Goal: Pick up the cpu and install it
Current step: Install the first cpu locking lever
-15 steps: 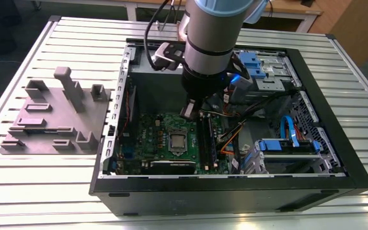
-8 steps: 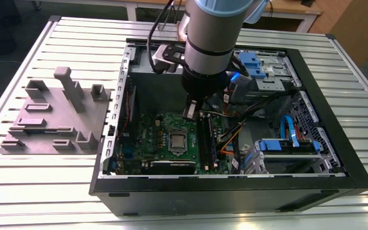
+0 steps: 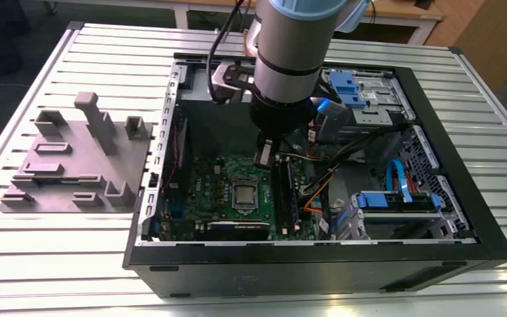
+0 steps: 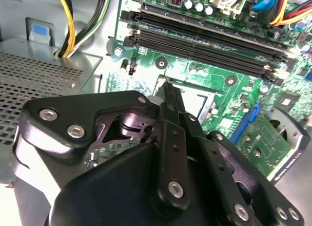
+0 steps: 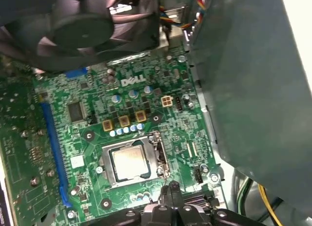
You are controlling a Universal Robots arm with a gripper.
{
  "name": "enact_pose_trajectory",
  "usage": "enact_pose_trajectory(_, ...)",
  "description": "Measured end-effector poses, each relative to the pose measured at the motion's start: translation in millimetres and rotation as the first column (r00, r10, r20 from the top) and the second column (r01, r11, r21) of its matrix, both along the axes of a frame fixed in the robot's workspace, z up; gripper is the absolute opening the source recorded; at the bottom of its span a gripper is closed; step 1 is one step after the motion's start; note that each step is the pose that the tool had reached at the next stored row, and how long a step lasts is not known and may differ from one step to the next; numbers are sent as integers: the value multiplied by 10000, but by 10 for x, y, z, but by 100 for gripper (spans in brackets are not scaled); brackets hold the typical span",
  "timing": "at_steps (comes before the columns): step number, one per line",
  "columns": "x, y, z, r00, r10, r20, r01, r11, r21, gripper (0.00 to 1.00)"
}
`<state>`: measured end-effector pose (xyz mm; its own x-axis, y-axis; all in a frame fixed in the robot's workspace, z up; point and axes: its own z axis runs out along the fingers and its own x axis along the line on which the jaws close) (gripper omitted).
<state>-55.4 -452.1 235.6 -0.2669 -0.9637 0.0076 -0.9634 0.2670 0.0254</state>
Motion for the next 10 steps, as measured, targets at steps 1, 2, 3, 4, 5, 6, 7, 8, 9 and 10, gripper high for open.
enact_pose_trajectory(1,0,0,-1,9999,105,-2,-105,9999,-10,10)
enact_pose_trajectory(2,0,-1,-2,9998,208,-2,-208,9998,-13,10)
enact_pose_trajectory(3,-1,-1,-3,9995,309,-1,-309,9995,-13,10)
enact_pose_trajectory(4,-1,-2,-5,9991,415,-1,-415,9991,-13,10)
enact_pose_trajectory(5,-1,-2,-6,9987,507,0,-507,9987,-11,10)
enact_pose_trajectory(6,-1,-3,-7,9982,601,0,-601,9982,-11,10)
enact_pose_trajectory(7,-2,-4,-8,9976,691,0,-691,9976,-11,10)
enact_pose_trajectory(8,-3,-5,-8,9970,771,0,-771,9970,-14,10)
enact_pose_trajectory(9,-3,-5,-8,9964,852,-1,-852,9964,-22,10)
enact_pose_trajectory(10,-3,-5,-9,9954,962,-2,-962,9954,-36,10)
